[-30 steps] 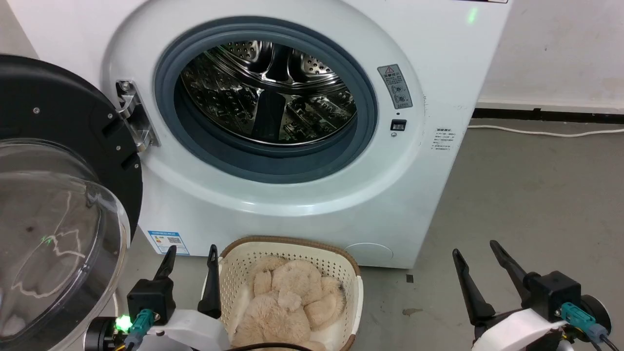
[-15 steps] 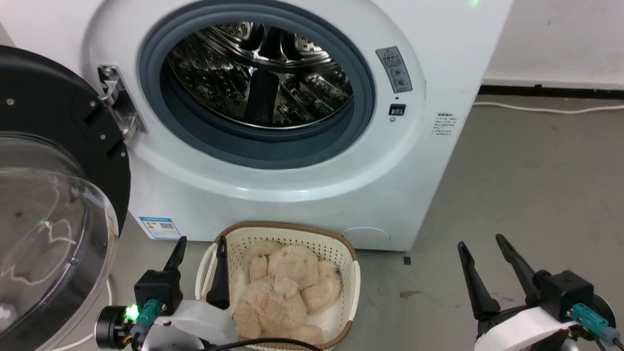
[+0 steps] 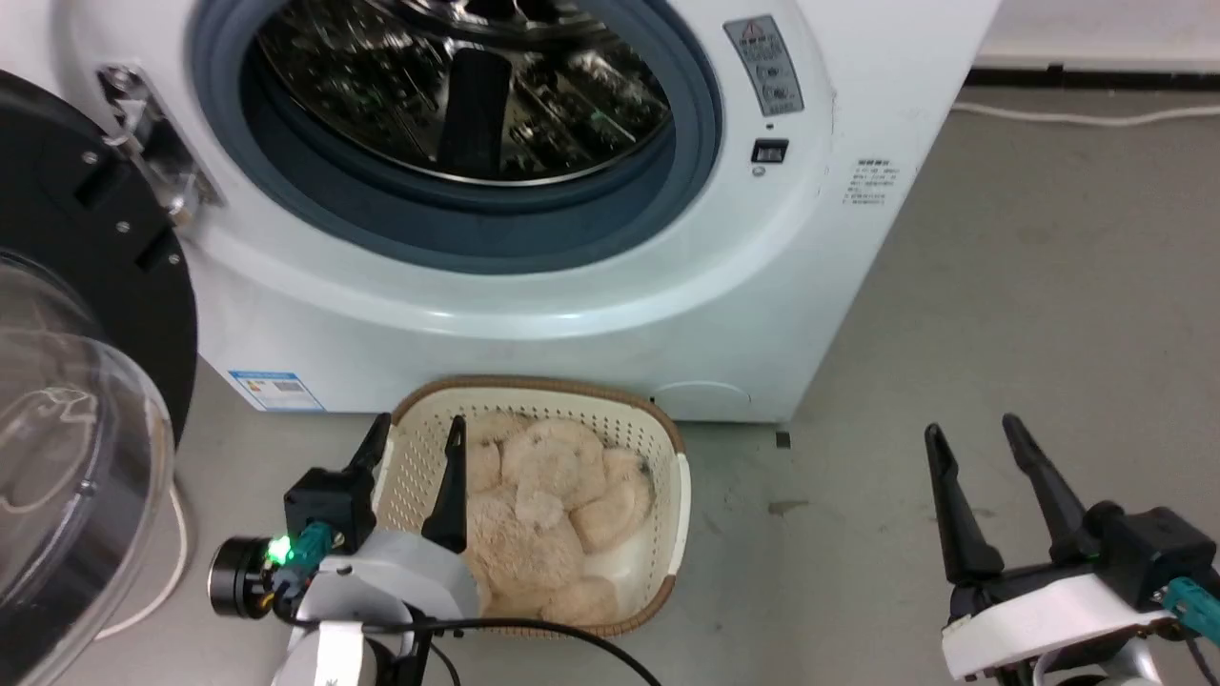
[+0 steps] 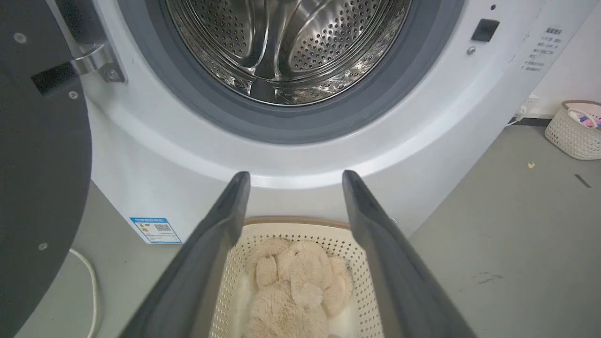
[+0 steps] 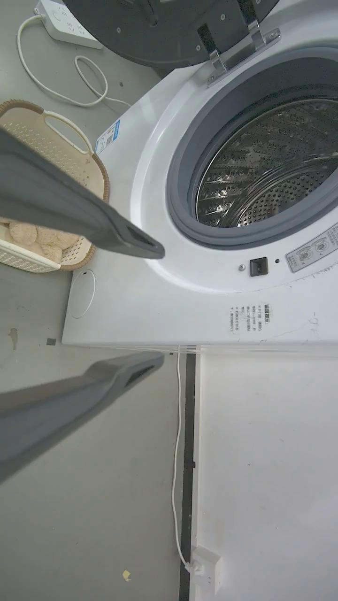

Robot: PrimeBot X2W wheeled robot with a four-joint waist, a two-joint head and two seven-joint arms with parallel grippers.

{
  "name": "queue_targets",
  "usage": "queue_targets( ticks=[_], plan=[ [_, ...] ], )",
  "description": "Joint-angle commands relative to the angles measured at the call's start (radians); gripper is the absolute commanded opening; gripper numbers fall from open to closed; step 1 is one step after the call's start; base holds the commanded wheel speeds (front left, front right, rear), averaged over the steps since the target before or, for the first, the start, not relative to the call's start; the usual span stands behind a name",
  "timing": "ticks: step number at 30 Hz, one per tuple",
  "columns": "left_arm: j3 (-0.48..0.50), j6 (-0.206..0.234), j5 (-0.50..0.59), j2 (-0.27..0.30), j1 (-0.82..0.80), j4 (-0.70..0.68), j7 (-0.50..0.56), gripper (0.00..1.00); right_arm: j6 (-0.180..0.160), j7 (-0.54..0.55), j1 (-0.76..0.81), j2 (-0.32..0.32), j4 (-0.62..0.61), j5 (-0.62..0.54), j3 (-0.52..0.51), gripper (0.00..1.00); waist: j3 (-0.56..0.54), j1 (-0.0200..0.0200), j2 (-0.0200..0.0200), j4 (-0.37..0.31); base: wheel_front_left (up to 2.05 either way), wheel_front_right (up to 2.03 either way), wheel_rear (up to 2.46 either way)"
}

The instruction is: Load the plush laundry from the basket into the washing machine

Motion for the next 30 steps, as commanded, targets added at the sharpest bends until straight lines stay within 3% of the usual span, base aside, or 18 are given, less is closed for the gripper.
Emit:
queue_targets(
  ticks=[1, 11, 30],
  plan=[
    [-0.015, -0.01, -0.019, 0.017, -0.065, 0.055, 0.009, 1.0, 0.0, -0.017, -0.034, -0.002, -0.024, 0.03, -0.006, 1.0, 0.065, -0.0001, -0.0001, -0.02, 0.0, 0.0, 0.0],
    [-0.046, -0.015, -0.041, 0.033, -0.194, 0.2, 0.066, 1.0, 0.0, -0.038, -0.059, -0.003, -0.059, 0.081, -0.03, 1.0, 0.186, -0.0001, -0.0001, -0.04, 0.0, 0.0, 0.0],
    [-0.085, 0.049, -0.1, 0.049, -0.459, 0.461, 0.238, 1.0, 0.001, -0.077, -0.098, -0.003, -0.137, 0.174, -0.051, 1.0, 0.445, -0.0001, -0.0001, -0.063, 0.0, 0.0, 0.0]
  ],
)
